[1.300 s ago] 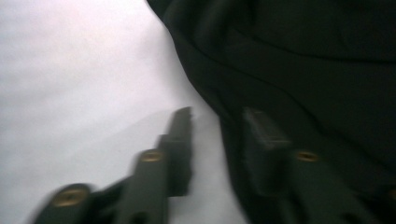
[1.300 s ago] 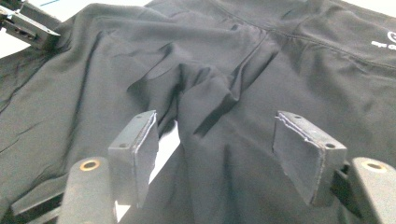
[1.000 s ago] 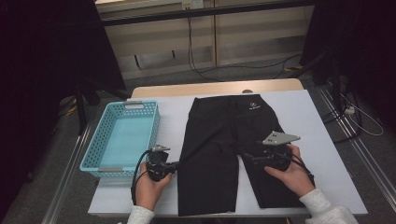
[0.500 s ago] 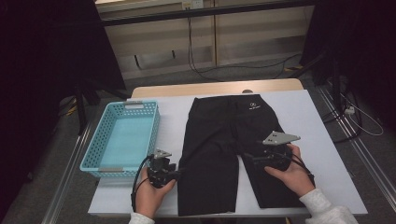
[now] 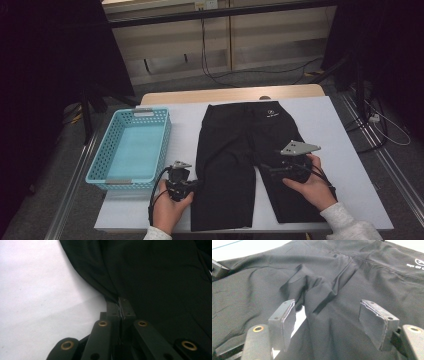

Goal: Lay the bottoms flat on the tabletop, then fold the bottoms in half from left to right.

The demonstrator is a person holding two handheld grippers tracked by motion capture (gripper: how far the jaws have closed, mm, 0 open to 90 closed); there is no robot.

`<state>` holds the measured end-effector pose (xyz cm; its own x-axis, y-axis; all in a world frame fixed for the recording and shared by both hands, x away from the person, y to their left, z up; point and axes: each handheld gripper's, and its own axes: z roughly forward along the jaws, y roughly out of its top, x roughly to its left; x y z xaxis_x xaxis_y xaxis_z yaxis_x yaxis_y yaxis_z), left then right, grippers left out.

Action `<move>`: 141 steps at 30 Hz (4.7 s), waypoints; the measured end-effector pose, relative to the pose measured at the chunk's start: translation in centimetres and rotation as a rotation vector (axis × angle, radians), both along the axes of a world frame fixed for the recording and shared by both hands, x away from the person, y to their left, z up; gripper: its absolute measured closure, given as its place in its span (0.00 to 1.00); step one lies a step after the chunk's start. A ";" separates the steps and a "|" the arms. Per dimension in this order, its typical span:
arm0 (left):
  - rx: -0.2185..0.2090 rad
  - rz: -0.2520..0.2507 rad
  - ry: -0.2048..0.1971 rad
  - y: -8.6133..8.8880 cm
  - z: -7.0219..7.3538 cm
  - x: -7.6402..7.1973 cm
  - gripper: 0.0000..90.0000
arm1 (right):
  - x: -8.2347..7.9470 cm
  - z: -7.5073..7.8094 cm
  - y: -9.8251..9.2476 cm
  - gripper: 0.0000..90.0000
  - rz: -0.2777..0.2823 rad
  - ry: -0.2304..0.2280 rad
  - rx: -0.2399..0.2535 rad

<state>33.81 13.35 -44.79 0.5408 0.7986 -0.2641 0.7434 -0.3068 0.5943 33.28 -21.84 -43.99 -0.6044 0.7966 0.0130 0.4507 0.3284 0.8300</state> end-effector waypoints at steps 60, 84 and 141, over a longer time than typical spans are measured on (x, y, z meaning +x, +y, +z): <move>-0.152 -0.137 -0.016 -3.6 1.9 0.5 0.99 | 4.3 0.8 6.1 0.12 -0.034 -0.012 0.070; -0.183 -0.121 -0.051 -3.4 1.6 0.3 0.99 | 6.4 -0.2 12.0 0.12 0.059 0.018 0.063; -0.230 -0.207 -0.068 -5.9 0.8 0.5 1.00 | 7.2 -0.6 5.8 0.78 -0.023 0.082 -0.005</move>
<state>34.33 7.42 -43.99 0.7085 0.5931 -0.3824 0.6351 -0.2996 0.7120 40.51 -16.02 -44.60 -0.5831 0.8103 0.0579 0.5249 0.3214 0.7881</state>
